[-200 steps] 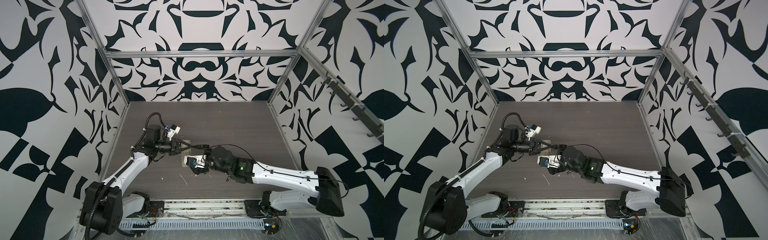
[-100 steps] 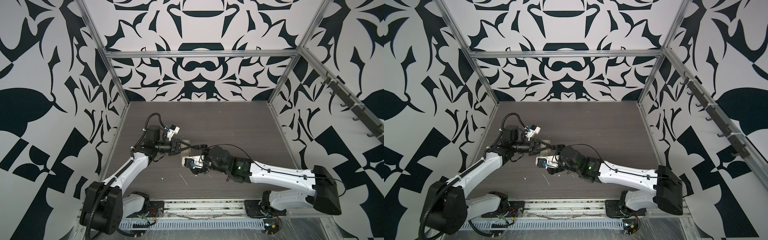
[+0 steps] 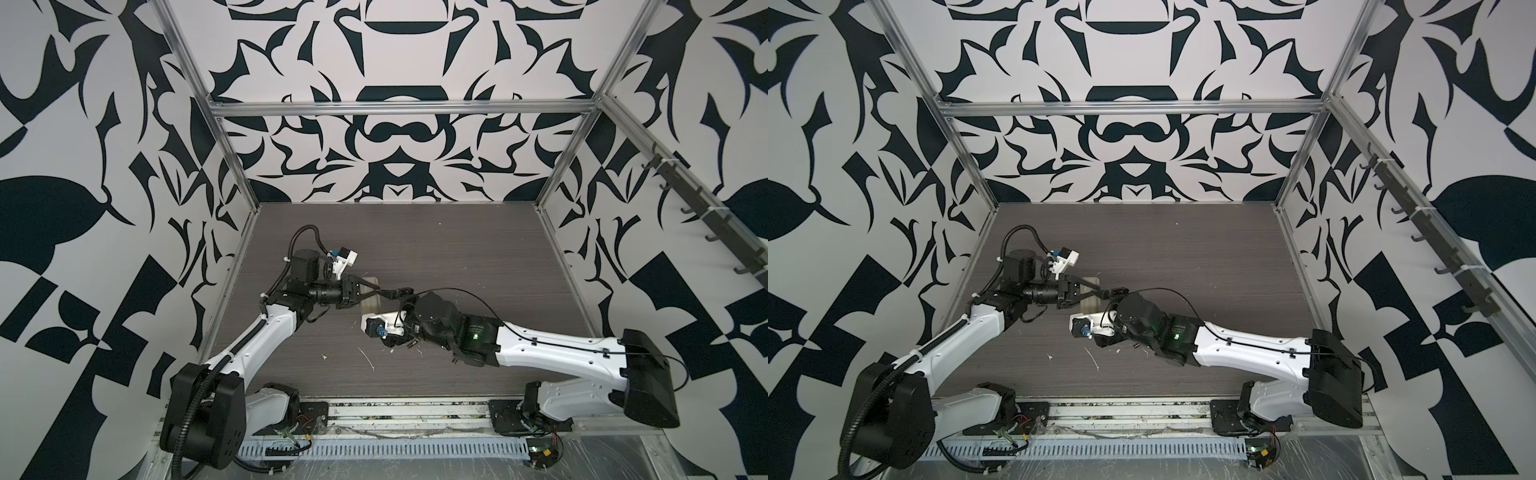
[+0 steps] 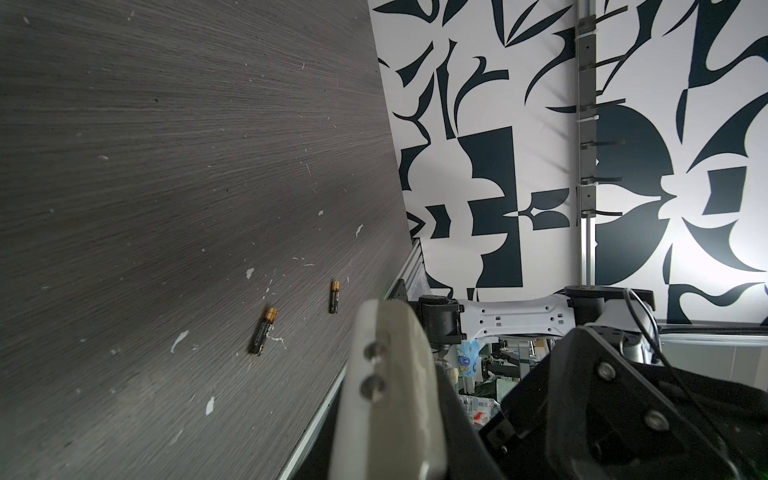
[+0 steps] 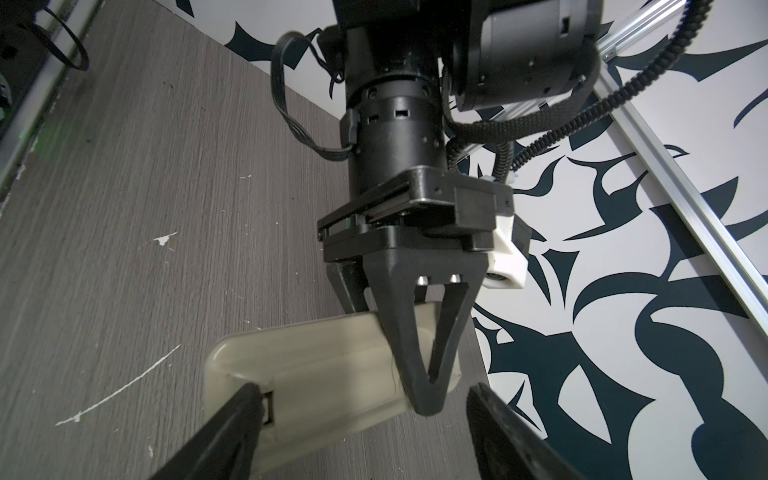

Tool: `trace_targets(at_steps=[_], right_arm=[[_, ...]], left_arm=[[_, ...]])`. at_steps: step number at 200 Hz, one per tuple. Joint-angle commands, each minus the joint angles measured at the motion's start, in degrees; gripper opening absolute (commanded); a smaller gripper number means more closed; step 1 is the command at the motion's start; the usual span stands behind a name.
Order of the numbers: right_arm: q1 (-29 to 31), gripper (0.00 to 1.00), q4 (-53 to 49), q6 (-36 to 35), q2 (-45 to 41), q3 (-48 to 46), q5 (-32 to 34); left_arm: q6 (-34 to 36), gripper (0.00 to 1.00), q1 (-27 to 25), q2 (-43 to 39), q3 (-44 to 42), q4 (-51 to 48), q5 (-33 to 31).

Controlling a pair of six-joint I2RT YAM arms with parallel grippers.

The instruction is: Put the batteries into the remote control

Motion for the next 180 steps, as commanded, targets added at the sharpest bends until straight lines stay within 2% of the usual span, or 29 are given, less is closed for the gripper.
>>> trace_targets(at_steps=[1, 180], right_arm=[[-0.74, 0.81, 4.09, -0.83, -0.76, 0.66, 4.56], [-0.78, 0.81, 5.92, -0.70, -2.60, -0.06, 4.10]], left_arm=[[-1.27, 0.00, -0.68, -0.36, -0.54, -0.53, 4.58], [-0.93, 0.00, -0.63, 0.12, -0.61, -0.88, 4.33]])
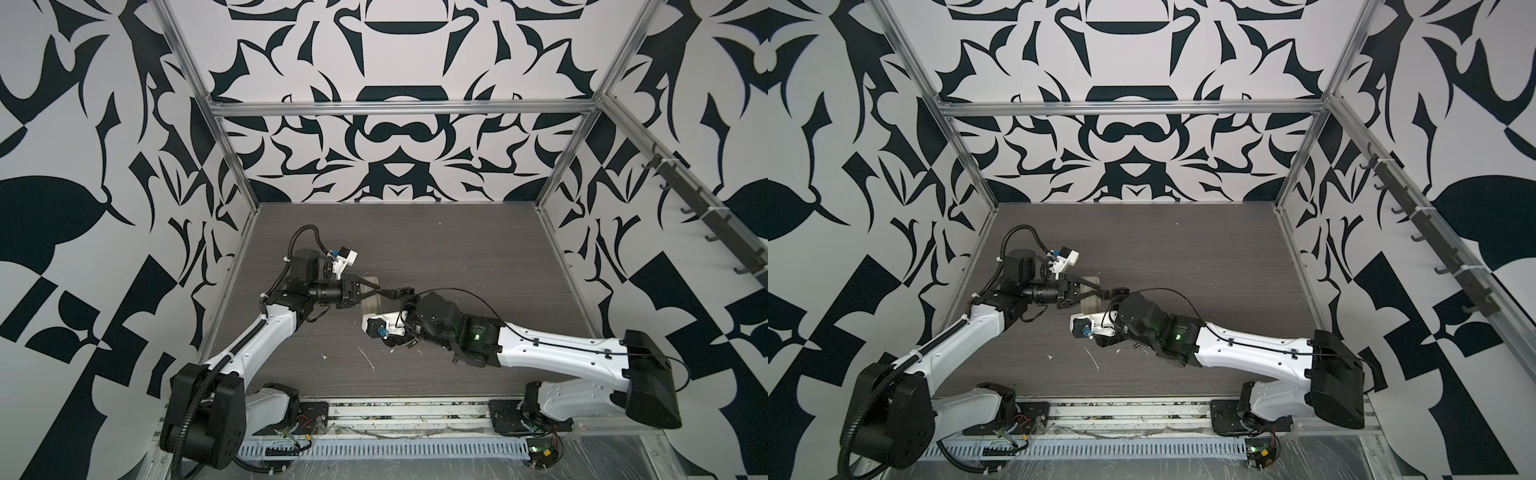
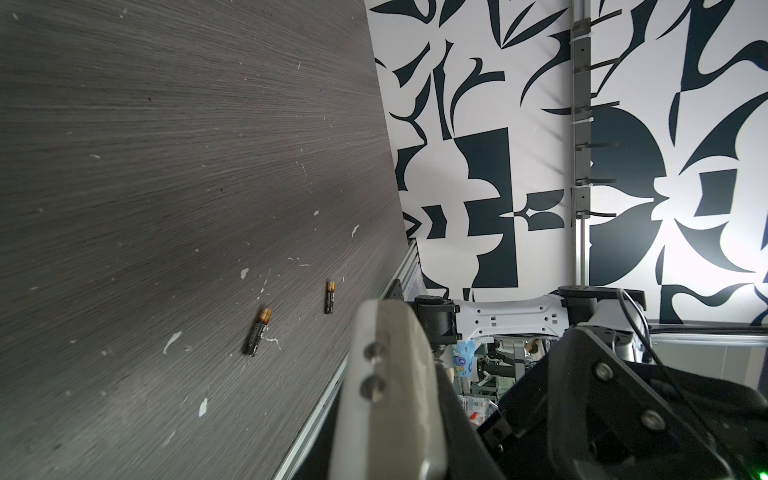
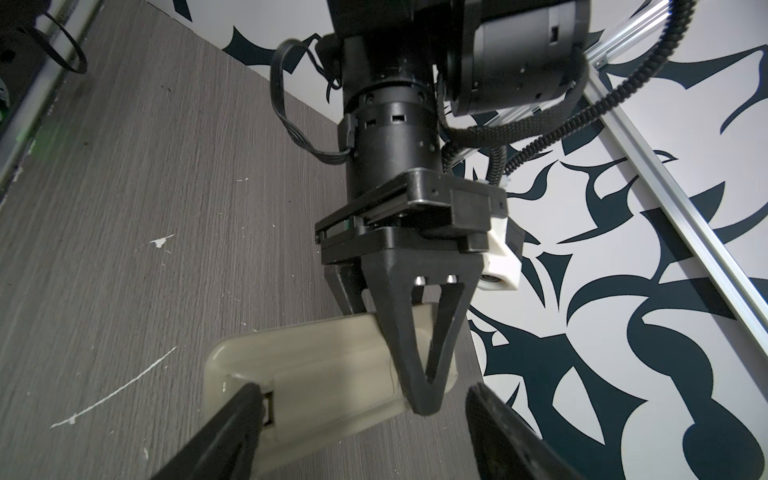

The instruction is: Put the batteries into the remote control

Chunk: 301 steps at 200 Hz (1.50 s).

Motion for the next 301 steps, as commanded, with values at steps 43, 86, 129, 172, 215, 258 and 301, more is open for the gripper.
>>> trace_targets(at_steps=[43, 86, 129, 172, 215, 258, 301], right_arm=[[-0.78, 0.81, 5.53, -0.27, -2.23, 0.21, 4.12], [-0.69, 0.80, 6.08, -0.50, -2.49, -0.04, 3.85], [-0.78, 0.80, 6.56, -0.60, -3.01, -0.25, 3.88], [-0.73, 0.80, 7.35, -0.84, -3.20, -0.64, 4.07], [-0.77, 0.80, 8.03, -1.01, -3.46, -1.08, 4.21], [-0.74, 0.80, 8.08, -1.10, -3.48, -1.15, 4.20], [-0.72, 0.80, 7.90, -1.10, -2.83, -1.16, 3.69]], left_arm=[[0.11, 0.00, -0.60, -0.02, -0.53, -1.64, 3.92], [0.52, 0.00, -0.60, -0.01, -0.41, -2.17, 3.66], [0.57, 0.00, -0.38, 0.12, -0.39, -2.26, 3.66], [0.57, 0.00, -0.27, -0.03, -0.28, -2.42, 3.66], [0.59, 0.00, -0.25, 0.16, -0.31, -2.35, 3.67], [0.59, 0.00, -0.15, 0.23, -0.31, -2.27, 3.66], [0.56, 0.00, -0.01, 0.25, -0.18, -2.18, 3.66]])
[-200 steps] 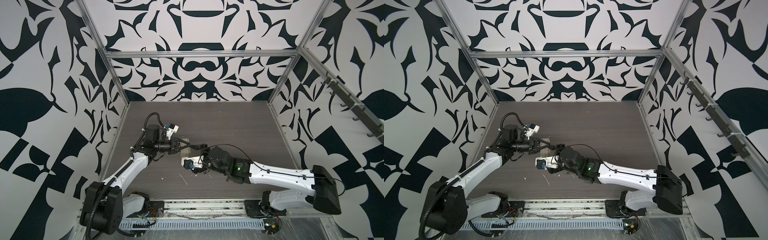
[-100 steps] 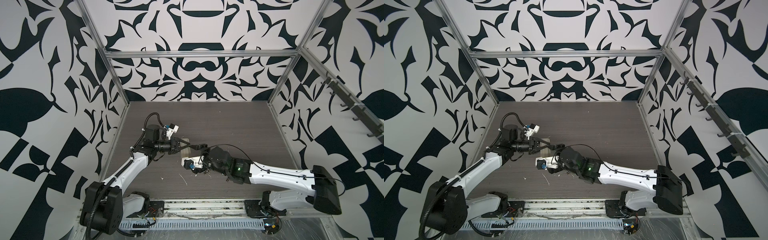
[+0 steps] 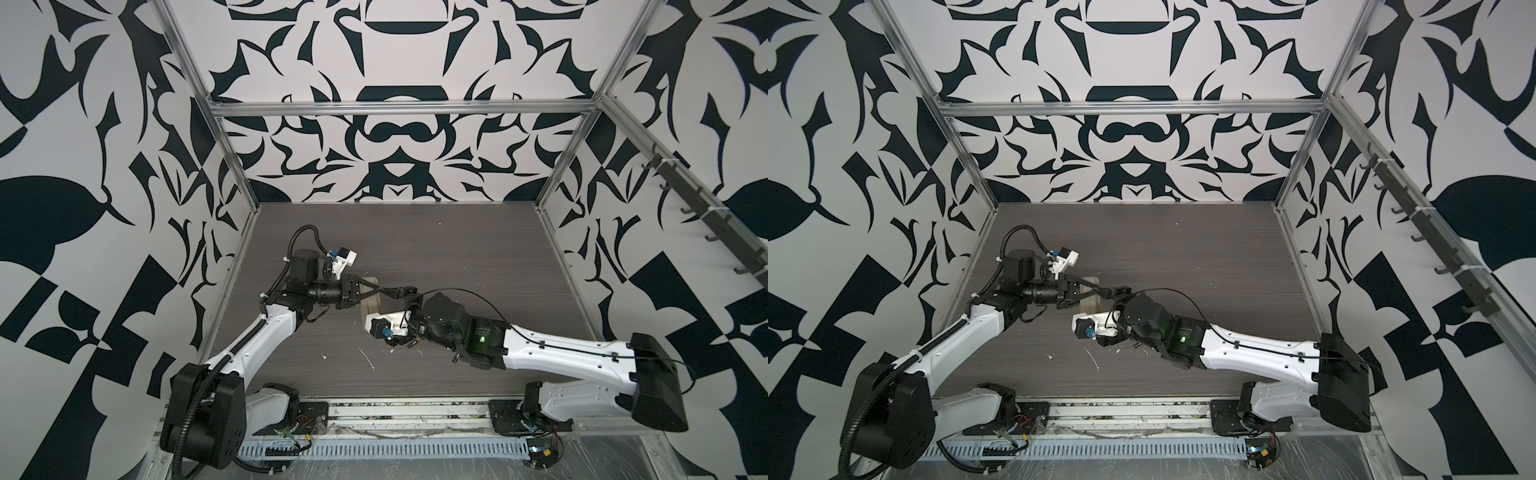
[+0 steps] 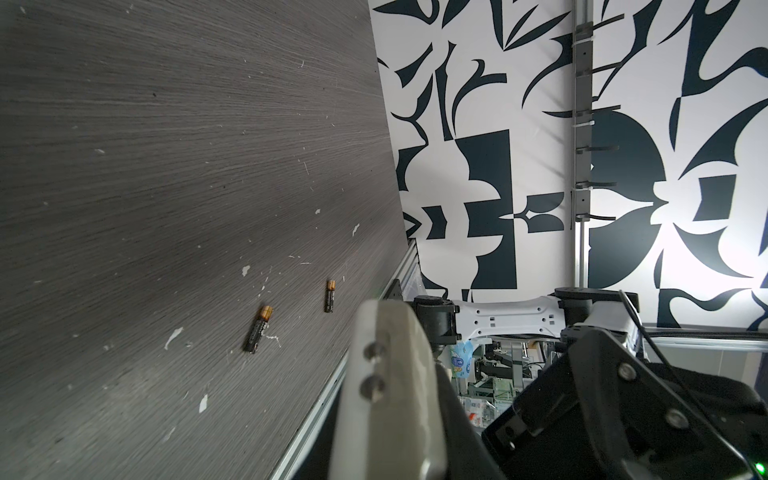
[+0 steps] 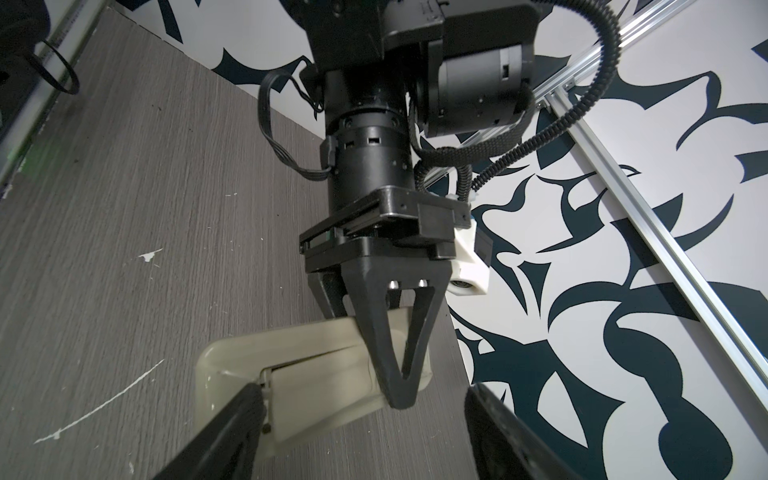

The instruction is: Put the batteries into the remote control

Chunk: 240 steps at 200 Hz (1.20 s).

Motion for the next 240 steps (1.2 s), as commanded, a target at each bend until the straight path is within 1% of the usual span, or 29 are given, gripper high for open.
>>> trace_targets(at_steps=[1, 57, 60, 66, 103, 144, 192, 240], right_arm=[[-0.77, 0.80, 5.06, -0.45, -0.65, 0.44, 3.71], [-0.82, 0.83, 4.47, -0.19, -0.57, 0.43, 3.40], [-0.81, 0.83, 4.45, -0.16, -0.57, 0.31, 1.54], [-0.76, 0.84, 4.22, -0.09, -0.64, 0.34, 0.99], [-0.77, 0.87, 3.04, 0.03, -0.07, 0.51, 0.76], [-0.73, 0.89, 1.93, 0.42, -0.08, 0.84, -0.45], [-0.70, 0.90, 0.72, 0.89, -0.70, 1.14, -1.09], [-0.70, 0.90, 0.69, 3.09, -1.69, 1.30, -1.82]], left_arm=[[0.67, 0.00, -0.33, 0.25, -0.22, -1.70, 3.59], [0.33, 0.00, 0.00, 0.14, -0.26, -1.43, 3.38], [0.32, 0.00, 0.12, 0.15, -0.28, -1.44, 3.34], [0.24, 0.00, 0.24, 0.16, -0.28, -1.43, 3.24], [-1.97, 0.00, 0.60, 0.33, -0.73, 1.31, 3.28], [-2.74, 0.00, 1.08, 0.55, -0.68, 2.04, 3.20], [-3.46, 0.00, 2.21, 0.73, -0.86, 3.31, 1.43], [-1.62, 0.00, 3.00, 0.47, -0.82, 1.75, -0.93]])
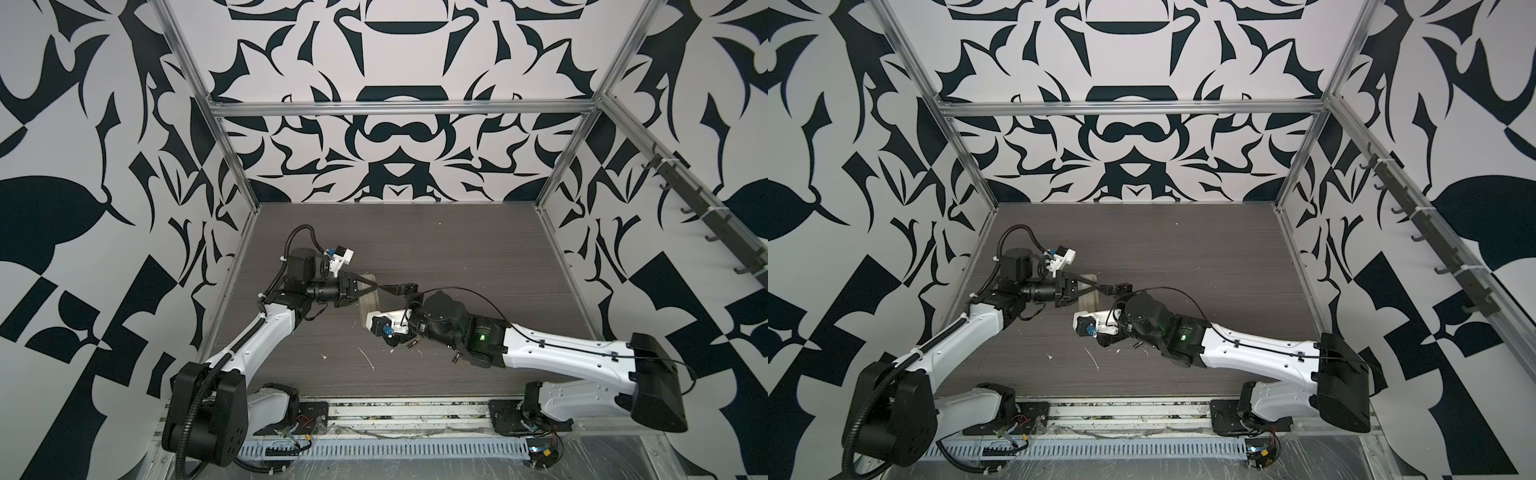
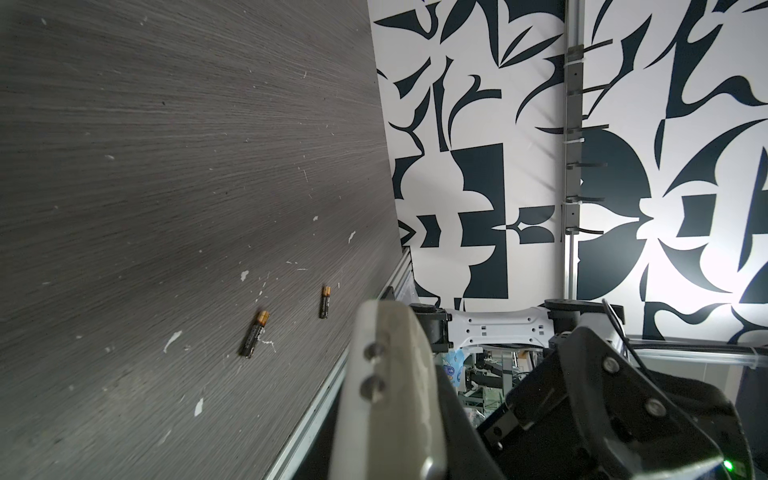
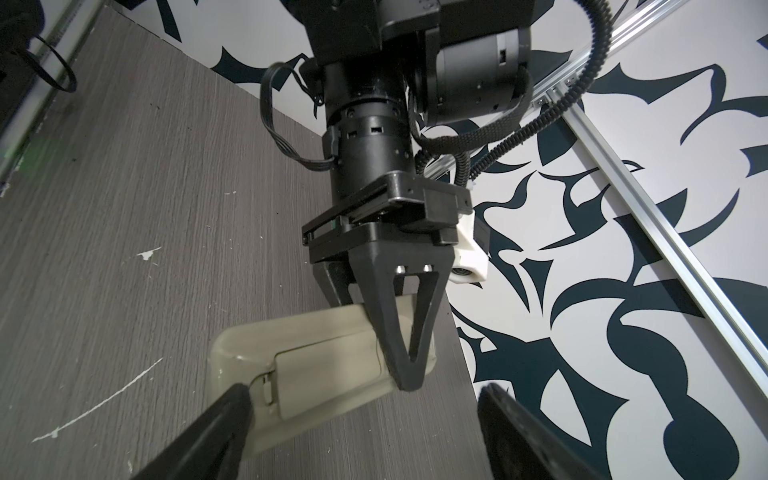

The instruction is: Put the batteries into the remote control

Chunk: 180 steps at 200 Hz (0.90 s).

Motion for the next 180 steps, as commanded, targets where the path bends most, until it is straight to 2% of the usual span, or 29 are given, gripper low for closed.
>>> trace_targets(at_steps=[1, 16, 32, 39, 48, 63, 77, 90, 131, 180], right_arm=[[-0.15, 0.90, 1.01, 2.53, -1.75, 1.30, -0.56], [-0.17, 0.90, 2.10, 5.83, -2.06, 1.62, 1.54], [-0.31, 0.90, 0.18, 14.62, -2.46, 3.99, 3.49], [-0.65, 0.90, -2.14, 20.91, -2.61, 5.78, 6.07], [-2.67, 0.90, -6.54, 30.76, -2.94, 8.53, 4.73], [-10.41, 0.89, -11.26, 48.74, -2.75, 10.59, -5.71], [-19.36, 0.88, -8.54, 63.70, -2.08, 7.56, -17.90], [-23.35, 0.87, -4.61, 72.20, 0.06, 4.74, -25.48], [-23.59, 0.87, -2.71, 79.39, 10.39, 6.93, -34.34], [-21.21, 0.89, -4.10, 77.24, 17.47, 11.12, -38.03]], left_arm=[[1.32, 0.00, 0.60, -0.04, -0.81, -0.18, -1.22], [4.87, 0.00, 0.68, -0.34, 0.71, -5.26, -4.35], [10.15, 0.00, 0.75, -0.70, 3.25, -12.47, -9.63], [11.99, 0.00, 0.73, -0.83, 4.15, -15.08, -12.58], [12.99, 0.00, 0.68, -1.08, 4.78, -16.43, -15.77], [13.62, 0.00, 0.68, -1.10, 5.19, -17.14, -21.26], [14.19, 0.00, 0.60, -1.05, 5.34, -17.46, -25.85], [14.11, 0.00, 0.39, -1.25, 5.27, -17.46, -29.00], [14.18, 0.00, -1.90, -1.96, 5.69, -17.19, -35.38], [15.38, 0.00, -2.80, -0.34, 6.85, -19.12, -37.17]])
